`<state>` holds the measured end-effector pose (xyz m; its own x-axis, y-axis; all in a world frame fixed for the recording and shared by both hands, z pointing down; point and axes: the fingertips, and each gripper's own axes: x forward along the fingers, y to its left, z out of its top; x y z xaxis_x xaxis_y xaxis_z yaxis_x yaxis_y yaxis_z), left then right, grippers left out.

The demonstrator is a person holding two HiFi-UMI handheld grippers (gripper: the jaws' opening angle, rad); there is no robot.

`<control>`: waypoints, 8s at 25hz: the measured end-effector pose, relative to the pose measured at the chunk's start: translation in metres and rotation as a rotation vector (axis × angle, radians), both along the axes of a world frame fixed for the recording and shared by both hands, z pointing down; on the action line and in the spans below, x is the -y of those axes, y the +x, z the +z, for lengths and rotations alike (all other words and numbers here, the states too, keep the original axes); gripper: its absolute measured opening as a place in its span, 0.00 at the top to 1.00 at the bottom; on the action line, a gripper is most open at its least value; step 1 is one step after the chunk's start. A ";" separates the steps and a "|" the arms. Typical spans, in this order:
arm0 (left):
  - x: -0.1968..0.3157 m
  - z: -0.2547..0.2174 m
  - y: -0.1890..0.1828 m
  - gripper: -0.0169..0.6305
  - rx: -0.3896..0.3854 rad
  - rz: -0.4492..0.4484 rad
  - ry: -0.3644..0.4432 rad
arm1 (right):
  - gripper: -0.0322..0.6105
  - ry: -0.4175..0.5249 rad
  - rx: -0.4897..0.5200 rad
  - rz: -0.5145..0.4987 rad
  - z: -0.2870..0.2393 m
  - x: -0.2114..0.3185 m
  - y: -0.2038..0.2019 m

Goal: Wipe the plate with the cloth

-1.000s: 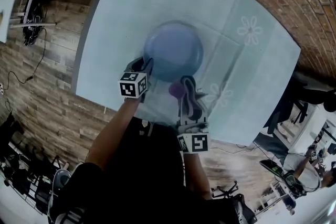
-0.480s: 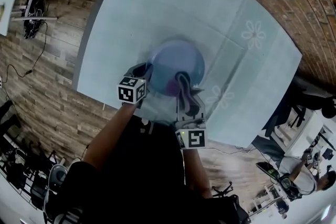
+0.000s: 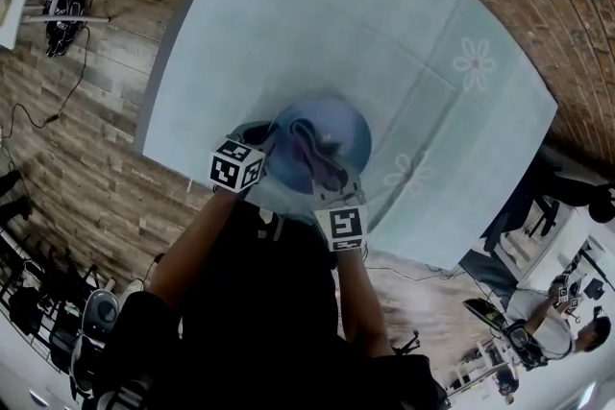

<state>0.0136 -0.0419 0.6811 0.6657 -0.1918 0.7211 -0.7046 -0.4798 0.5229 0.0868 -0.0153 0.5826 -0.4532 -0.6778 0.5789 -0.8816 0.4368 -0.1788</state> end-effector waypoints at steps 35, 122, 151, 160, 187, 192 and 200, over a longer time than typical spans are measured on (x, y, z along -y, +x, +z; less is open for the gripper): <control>-0.006 0.003 0.004 0.89 0.000 0.101 0.030 | 0.85 -0.142 -0.344 -0.202 0.087 0.051 -0.031; -0.005 0.003 0.002 0.90 -0.043 -0.012 -0.017 | 0.85 -0.390 -0.659 -0.750 0.096 -0.115 -0.062; -0.004 0.004 0.004 0.90 -0.041 -0.017 -0.010 | 0.85 -0.276 -0.601 -0.619 0.096 -0.001 -0.024; -0.003 0.004 0.003 0.90 -0.050 -0.015 -0.026 | 0.85 -0.279 -0.594 -0.520 0.095 0.014 -0.011; -0.004 0.005 0.003 0.90 -0.043 -0.015 -0.022 | 0.86 -0.251 -0.705 -0.408 0.094 -0.043 -0.007; -0.003 0.004 0.001 0.90 -0.041 -0.016 -0.022 | 0.86 -0.259 -0.690 -0.481 0.096 -0.077 -0.032; -0.004 0.004 0.002 0.90 -0.036 -0.018 -0.018 | 0.86 -0.286 -0.653 -0.569 0.096 -0.122 -0.043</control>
<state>0.0154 -0.0380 0.6850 0.6882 -0.1907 0.7000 -0.6932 -0.4575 0.5568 0.0439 0.1062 0.6791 -0.1985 -0.2435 0.9494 -0.5102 0.8527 0.1120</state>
